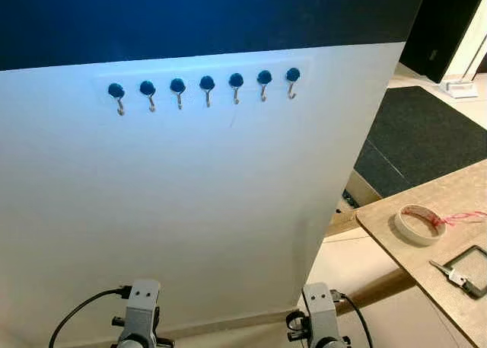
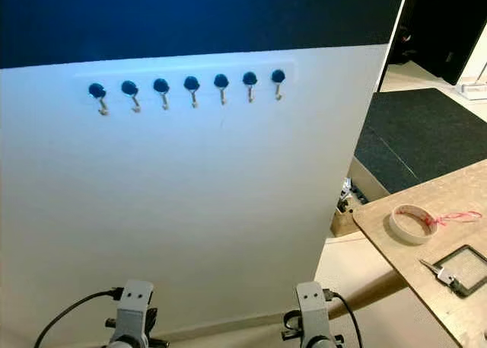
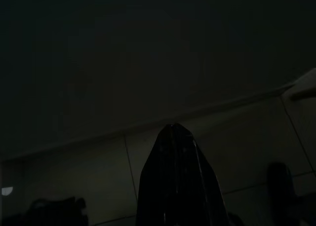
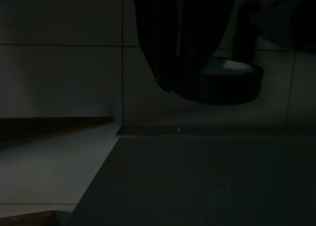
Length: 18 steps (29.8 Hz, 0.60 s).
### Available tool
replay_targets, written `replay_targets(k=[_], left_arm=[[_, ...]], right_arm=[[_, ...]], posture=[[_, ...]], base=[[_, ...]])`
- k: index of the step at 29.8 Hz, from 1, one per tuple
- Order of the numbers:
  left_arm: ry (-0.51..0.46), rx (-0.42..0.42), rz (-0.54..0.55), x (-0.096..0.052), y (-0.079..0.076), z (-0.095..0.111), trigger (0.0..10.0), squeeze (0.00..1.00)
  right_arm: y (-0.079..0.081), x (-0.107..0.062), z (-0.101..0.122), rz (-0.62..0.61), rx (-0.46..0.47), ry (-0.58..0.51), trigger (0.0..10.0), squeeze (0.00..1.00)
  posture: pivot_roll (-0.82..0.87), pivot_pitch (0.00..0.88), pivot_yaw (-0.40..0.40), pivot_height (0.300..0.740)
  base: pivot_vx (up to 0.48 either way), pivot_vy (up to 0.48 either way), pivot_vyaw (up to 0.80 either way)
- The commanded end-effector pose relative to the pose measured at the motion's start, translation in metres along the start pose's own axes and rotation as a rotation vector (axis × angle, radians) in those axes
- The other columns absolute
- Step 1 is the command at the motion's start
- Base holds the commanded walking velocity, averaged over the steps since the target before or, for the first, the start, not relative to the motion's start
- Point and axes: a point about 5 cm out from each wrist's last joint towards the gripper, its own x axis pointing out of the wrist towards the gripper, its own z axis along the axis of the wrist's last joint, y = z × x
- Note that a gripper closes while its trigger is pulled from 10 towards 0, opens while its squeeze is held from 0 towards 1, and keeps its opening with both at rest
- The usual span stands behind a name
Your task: Hang keys on a hook
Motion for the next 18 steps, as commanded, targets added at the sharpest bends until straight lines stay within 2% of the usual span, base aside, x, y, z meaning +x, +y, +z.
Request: replay_targets(k=[1,18], left_arm=[[0.01,0.008,-0.002,-0.0017,0.0015,-0.0033,10.0,0.02],[0.012,0.016,0.003,-0.0026,0.0061,-0.0032,10.0,0.02]], right_arm=[[0.0031,-0.0011,-0.0049,0.012,-0.002,0.019,10.0,0.0],[0.0048,-0.0013,-0.0055,0.012,0.006,0.018,10.0,0.0]], posture=[[0.04,0.026,0.025,0.74],[0.05,0.03,0.035,0.74]], base=[[-0.337,0.0,0.0],[-0.34,0.0,0.0]])
